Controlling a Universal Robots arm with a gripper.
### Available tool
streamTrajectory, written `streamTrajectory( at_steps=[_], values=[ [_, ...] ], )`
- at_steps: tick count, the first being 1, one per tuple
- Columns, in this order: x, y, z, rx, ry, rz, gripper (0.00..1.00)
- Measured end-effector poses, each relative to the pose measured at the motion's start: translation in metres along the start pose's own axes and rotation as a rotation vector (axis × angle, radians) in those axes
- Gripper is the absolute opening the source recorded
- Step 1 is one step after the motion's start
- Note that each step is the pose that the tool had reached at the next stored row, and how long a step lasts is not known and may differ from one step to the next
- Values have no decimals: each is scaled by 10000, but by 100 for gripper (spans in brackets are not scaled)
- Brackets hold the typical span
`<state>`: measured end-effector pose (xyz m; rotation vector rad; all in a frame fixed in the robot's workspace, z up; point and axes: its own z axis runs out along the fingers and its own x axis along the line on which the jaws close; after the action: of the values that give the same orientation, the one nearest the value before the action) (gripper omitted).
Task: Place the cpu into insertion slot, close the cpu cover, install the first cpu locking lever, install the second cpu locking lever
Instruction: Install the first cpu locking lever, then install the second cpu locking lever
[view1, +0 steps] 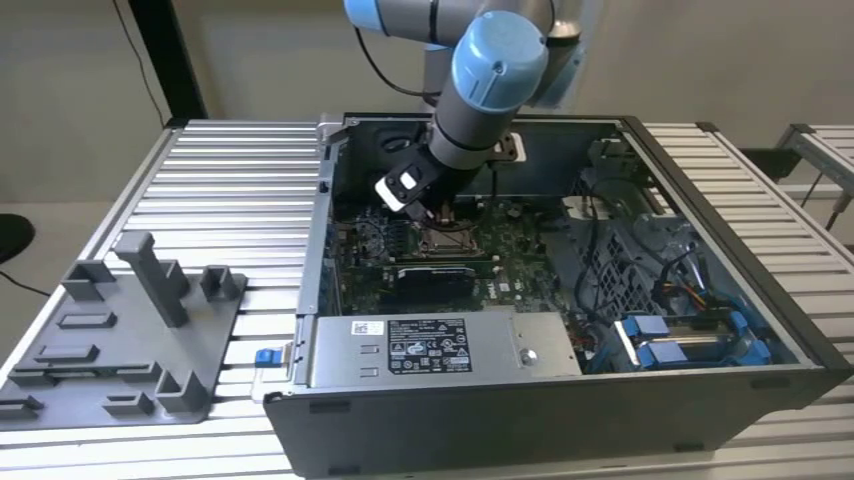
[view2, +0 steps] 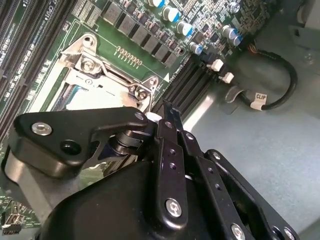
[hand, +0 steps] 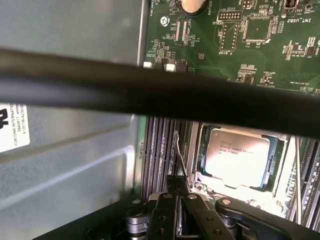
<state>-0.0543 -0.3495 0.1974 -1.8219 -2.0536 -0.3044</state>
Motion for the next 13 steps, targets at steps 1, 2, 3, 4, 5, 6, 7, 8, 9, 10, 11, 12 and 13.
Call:
streamTrajectory(
  at_steps=[1,2,3,4,5,6,7,8,9,10,11,12,13],
  values=[
    [-2,10,0,1,-3,1,0],
    [-4,21,1,2,-6,1,0],
    [-6,32,1,1,-7,1,0],
    [-7,40,1,1,-5,1,0],
    [-8,47,2,0,-5,0,0],
    [-10,54,3,0,-5,0,0],
    [-11,61,5,0,-4,0,0],
    [-13,68,6,0,-4,0,0],
    [-14,74,7,0,-5,0,0],
    [-16,81,8,0,-5,0,0],
    [-17,89,10,0,-6,1,0],
    [-19,98,10,0,-7,0,0],
    [-21,108,11,1,-8,1,0]
  ],
)
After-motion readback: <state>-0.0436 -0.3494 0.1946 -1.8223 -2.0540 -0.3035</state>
